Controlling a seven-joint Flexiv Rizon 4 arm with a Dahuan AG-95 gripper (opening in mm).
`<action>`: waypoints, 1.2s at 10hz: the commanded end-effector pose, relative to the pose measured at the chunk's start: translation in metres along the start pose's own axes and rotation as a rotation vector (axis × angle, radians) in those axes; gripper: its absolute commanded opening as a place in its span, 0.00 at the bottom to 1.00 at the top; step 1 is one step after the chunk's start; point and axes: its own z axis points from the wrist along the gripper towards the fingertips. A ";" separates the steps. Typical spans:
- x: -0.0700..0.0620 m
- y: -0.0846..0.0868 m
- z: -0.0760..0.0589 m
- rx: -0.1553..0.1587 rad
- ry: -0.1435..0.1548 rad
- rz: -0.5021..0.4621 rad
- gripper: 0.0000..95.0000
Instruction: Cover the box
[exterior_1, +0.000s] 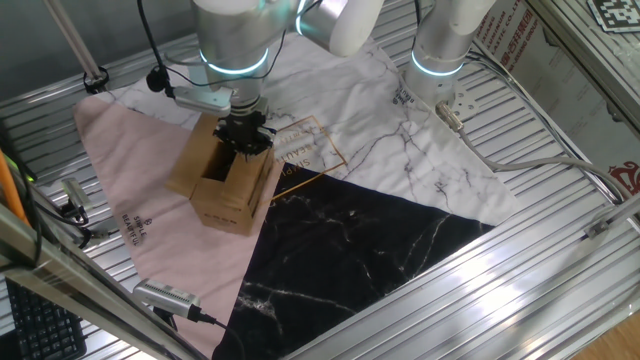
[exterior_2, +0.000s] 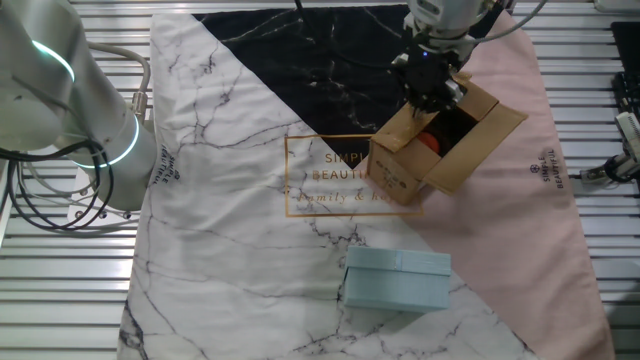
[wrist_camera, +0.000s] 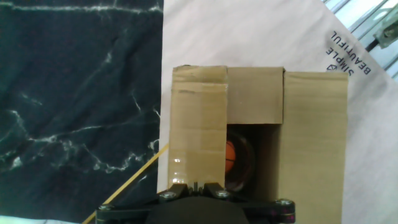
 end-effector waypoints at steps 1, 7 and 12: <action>0.000 -0.001 0.004 0.002 -0.001 -0.001 0.00; 0.000 -0.003 0.012 0.003 -0.008 -0.003 0.00; -0.001 -0.003 0.016 0.001 -0.016 0.004 0.00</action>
